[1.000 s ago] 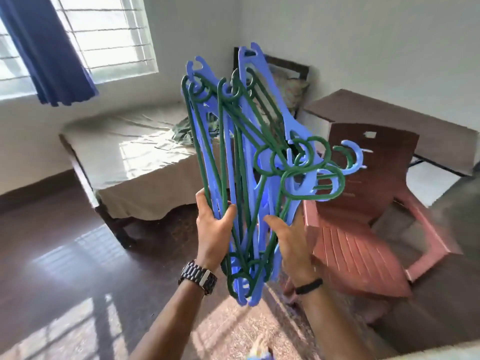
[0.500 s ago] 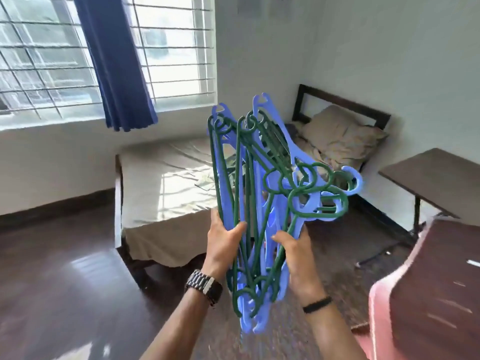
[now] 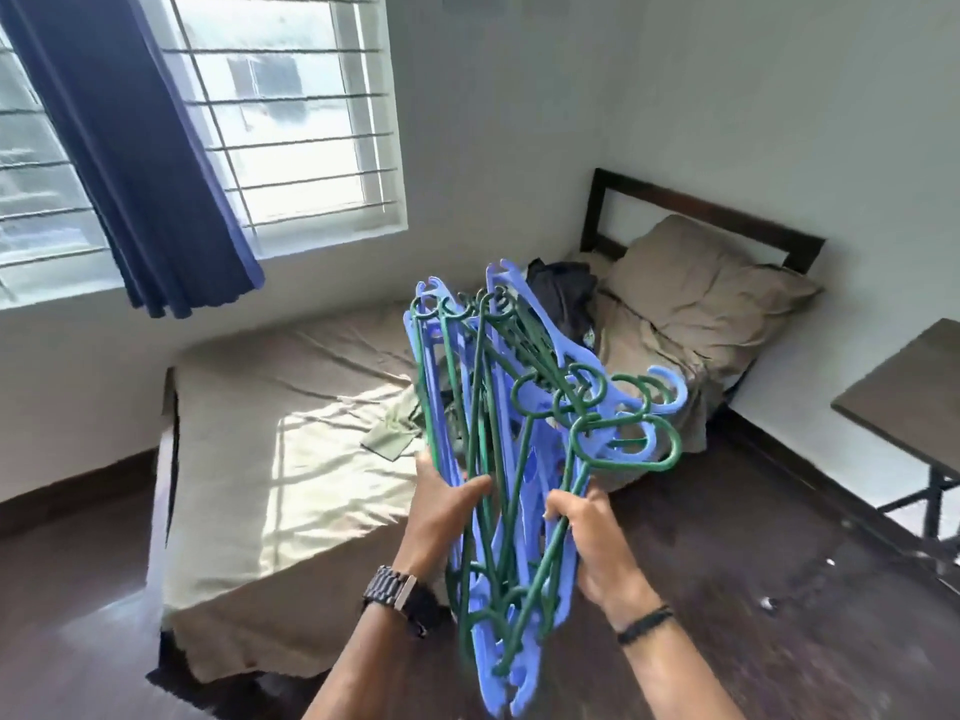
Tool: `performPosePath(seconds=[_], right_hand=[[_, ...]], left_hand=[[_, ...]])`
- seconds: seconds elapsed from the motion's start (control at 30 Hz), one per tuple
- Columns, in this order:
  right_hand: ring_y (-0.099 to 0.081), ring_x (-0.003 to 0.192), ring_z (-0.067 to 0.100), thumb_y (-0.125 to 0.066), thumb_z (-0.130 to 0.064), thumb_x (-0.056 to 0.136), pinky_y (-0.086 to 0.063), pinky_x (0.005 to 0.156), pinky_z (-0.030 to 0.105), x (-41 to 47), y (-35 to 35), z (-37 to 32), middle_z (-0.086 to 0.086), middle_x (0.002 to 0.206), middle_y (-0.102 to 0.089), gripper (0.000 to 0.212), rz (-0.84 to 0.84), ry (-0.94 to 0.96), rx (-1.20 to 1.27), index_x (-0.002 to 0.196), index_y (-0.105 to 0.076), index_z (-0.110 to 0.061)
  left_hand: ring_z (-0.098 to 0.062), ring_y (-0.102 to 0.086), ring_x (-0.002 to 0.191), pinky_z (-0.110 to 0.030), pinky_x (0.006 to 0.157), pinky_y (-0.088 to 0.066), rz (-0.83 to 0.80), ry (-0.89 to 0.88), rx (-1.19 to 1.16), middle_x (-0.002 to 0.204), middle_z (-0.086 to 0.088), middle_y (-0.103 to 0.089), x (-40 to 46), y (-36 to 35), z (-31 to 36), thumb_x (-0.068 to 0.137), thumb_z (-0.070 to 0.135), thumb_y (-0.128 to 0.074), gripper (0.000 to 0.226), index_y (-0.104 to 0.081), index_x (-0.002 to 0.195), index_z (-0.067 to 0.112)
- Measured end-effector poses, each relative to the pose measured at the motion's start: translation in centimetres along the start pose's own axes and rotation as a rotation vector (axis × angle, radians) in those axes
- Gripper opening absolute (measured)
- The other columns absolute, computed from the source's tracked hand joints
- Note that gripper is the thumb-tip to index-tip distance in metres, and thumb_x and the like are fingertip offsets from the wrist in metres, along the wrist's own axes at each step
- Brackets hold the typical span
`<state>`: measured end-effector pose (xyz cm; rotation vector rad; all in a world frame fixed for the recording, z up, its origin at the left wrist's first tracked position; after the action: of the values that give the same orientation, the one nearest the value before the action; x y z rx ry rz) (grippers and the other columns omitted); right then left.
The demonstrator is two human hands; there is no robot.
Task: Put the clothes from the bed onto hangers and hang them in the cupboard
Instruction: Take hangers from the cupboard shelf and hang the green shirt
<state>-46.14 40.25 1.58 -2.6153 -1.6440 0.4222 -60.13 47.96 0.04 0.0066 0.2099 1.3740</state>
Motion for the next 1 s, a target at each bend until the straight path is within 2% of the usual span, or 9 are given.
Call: performPosePath(seconds=[0.1, 0.17, 0.27, 0.4, 0.57, 0.63, 0.7, 0.83, 1.0], right_hand=[[-0.04, 0.043, 0.007, -0.054, 0.006, 0.07, -0.038, 0.048, 0.021, 3.7, -1.1, -0.5, -0.015, 0.041, -0.035, 0.033, 0.002, -0.03, 0.007, 0.057, -0.032, -0.014], [-0.04, 0.042, 0.005, -0.06, -0.008, 0.06, -0.037, 0.048, 0.022, 8.6, -2.1, -0.9, -0.014, 0.046, -0.035, 0.027, 0.043, -0.068, 0.038, 0.063, -0.035, -0.015], [-0.054, 0.055, 0.004, -0.068, -0.012, 0.071, -0.043, 0.057, 0.022, 15.2, -2.7, -1.3, 0.0, 0.064, -0.049, 0.02, 0.087, -0.124, 0.13, 0.071, -0.049, -0.007], [-0.053, 0.083, 0.013, -0.08, -0.032, 0.048, -0.043, 0.071, 0.025, 22.7, -3.1, -0.7, 0.003, 0.094, -0.047, 0.063, 0.079, -0.216, 0.164, 0.098, -0.049, -0.01], [-0.059, 0.087, 0.013, -0.066, -0.004, 0.082, -0.048, 0.062, 0.017, 32.0, -2.6, -0.5, 0.003, 0.089, -0.063, 0.012, 0.039, -0.247, 0.184, 0.091, -0.059, -0.009], [-0.058, 0.095, 0.013, -0.063, -0.001, 0.084, -0.047, 0.068, 0.017, 35.2, -2.2, -0.6, 0.003, 0.095, -0.064, 0.014, 0.046, -0.277, 0.193, 0.096, -0.059, -0.006], [-0.057, 0.094, 0.009, -0.064, 0.0, 0.083, -0.045, 0.07, 0.016, 38.7, -2.0, -1.1, 0.004, 0.096, -0.063, 0.018, 0.058, -0.282, 0.17, 0.099, -0.057, -0.002], [-0.06, 0.086, 0.014, -0.068, -0.003, 0.081, -0.047, 0.075, 0.027, 44.7, -1.7, -1.6, 0.007, 0.09, -0.064, 0.013, 0.093, -0.303, 0.119, 0.091, -0.061, -0.003], [-0.064, 0.09, 0.016, -0.081, -0.014, 0.07, -0.047, 0.085, 0.03, 52.7, -0.9, -1.5, -0.001, 0.087, -0.07, 0.024, 0.106, -0.237, 0.029, 0.088, -0.065, -0.012]], left_hand=[[-0.02, -0.049, 0.118, -0.026, 0.101, -0.04, -0.061, 0.084, 0.031, 0.132, -0.01, -0.047, 4.5, 0.1, 0.7, 0.068, 0.029, -0.077, 0.096, -0.022, 0.143, 0.004], [-0.01, -0.057, 0.097, -0.013, 0.08, -0.046, -0.092, 0.092, 0.048, 0.111, -0.004, -0.057, 9.8, -0.1, 1.5, 0.07, 0.028, -0.077, 0.071, -0.036, 0.125, 0.011], [-0.006, -0.052, 0.081, -0.018, 0.067, -0.043, -0.163, 0.128, -0.001, 0.095, 0.002, -0.055, 16.3, -1.0, 2.1, 0.064, 0.03, -0.073, 0.047, -0.043, 0.098, 0.02], [-0.007, -0.043, 0.051, -0.019, 0.043, -0.034, -0.127, 0.237, -0.021, 0.065, 0.003, -0.047, 23.2, -2.6, 1.4, 0.075, 0.024, -0.075, 0.042, -0.048, 0.1, 0.006], [-0.017, -0.063, 0.064, -0.024, 0.056, -0.051, -0.15, 0.225, -0.047, 0.067, -0.004, -0.069, 31.5, -5.2, 1.1, 0.056, 0.027, -0.07, 0.045, -0.064, 0.091, -0.001], [-0.019, -0.065, 0.07, -0.033, 0.062, -0.057, -0.141, 0.204, -0.02, 0.075, -0.01, -0.072, 34.4, -6.1, 1.4, 0.062, 0.024, -0.073, 0.037, -0.065, 0.091, 0.002], [-0.02, -0.065, 0.078, -0.031, 0.069, -0.054, -0.11, 0.192, -0.022, 0.084, -0.012, -0.07, 37.7, -6.8, 1.4, 0.07, 0.023, -0.073, 0.033, -0.058, 0.092, 0.003], [-0.022, -0.066, 0.096, -0.043, 0.089, -0.053, -0.08, 0.205, 0.022, 0.107, -0.01, -0.067, 44.0, -8.6, 1.0, 0.063, 0.039, -0.075, 0.062, -0.052, 0.111, 0.007], [-0.013, -0.057, 0.101, -0.031, 0.092, -0.043, -0.136, 0.214, 0.04, 0.113, 0.001, -0.058, 51.5, -11.7, 0.1, 0.093, 0.016, -0.058, 0.026, -0.043, 0.114, 0.014]])
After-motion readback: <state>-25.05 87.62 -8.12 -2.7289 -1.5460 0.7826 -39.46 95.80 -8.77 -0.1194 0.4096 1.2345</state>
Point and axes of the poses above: each hand's wrist, its own x-axis towards the middle knuckle, its own y-axis out of the back of the hand, z = x × y, the point moved 2 cm from there along x, towards the middle knuckle
